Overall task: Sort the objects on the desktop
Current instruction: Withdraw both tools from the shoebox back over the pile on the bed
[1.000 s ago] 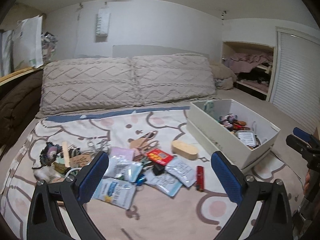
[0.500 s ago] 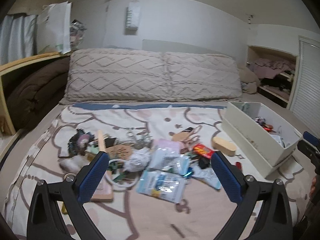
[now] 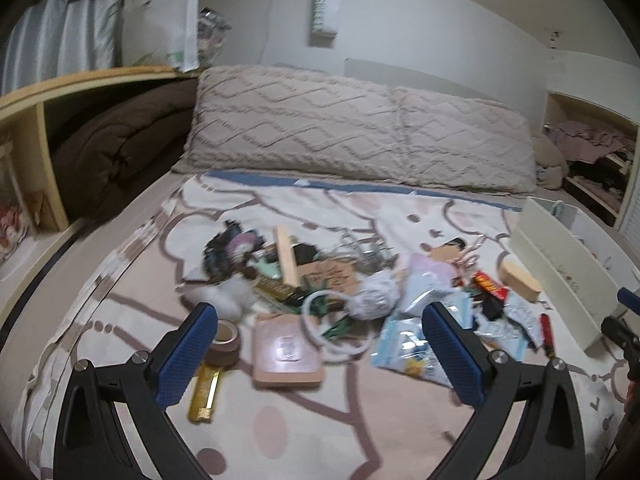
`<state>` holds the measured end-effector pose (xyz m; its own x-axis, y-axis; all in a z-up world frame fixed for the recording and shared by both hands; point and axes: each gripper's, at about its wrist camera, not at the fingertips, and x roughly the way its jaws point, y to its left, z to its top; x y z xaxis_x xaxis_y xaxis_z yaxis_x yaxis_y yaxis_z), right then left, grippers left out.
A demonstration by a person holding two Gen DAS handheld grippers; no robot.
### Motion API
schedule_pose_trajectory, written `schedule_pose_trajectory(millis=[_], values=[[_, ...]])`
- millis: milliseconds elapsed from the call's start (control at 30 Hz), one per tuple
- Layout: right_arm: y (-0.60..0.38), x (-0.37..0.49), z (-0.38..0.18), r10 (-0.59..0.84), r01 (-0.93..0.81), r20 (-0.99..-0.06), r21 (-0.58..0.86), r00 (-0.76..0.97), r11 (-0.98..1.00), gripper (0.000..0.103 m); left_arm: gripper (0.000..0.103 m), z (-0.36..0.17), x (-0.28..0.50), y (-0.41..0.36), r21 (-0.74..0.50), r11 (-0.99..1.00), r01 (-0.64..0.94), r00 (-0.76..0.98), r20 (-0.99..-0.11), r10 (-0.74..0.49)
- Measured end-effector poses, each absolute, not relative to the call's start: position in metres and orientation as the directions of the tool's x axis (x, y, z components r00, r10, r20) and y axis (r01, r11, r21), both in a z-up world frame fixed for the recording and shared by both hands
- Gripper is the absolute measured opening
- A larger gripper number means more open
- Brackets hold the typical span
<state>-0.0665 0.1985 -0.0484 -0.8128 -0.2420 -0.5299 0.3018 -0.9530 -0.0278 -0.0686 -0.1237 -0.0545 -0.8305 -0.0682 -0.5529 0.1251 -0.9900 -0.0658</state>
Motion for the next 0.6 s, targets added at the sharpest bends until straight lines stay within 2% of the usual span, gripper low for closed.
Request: schedule_pose_trajectory(millis=[200,433,467,533,600], values=[[0.187,-0.083,-0.076,-0.214,0.298,-0.615,-0.036,-0.759,-0.954,0.103,0.103,-0.071,-0.075,-0.149,-0.066,-0.978,0.199,-0.798,-0.591,-0.123],[0.182,-0.094,-0.101,-0.162,0.275,-0.669,-0.065,-0.725,-0.959,0.103,0.102,-0.089,-0.084,-0.17,-0.039,-0.962,0.27,-0.75,-0.636,-0.185],[0.182,-0.096,-0.104,-0.159,0.273,-0.675,-0.065,-0.721,-0.96,0.103,0.099,-0.091,-0.085,-0.172,-0.028,-0.96,0.278,-0.741,-0.643,-0.196],[0.184,-0.098,-0.109,-0.158,0.27,-0.688,-0.057,-0.708,-0.961,0.103,0.086,-0.097,-0.088,-0.176,-0.014,-0.957,0.291,-0.721,-0.66,-0.21],[0.187,-0.1,-0.112,-0.154,0.261,-0.699,-0.048,-0.699,-0.964,0.103,0.084,-0.105,-0.091,-0.181,-0.019,-0.953,0.302,-0.7,-0.683,-0.208]])
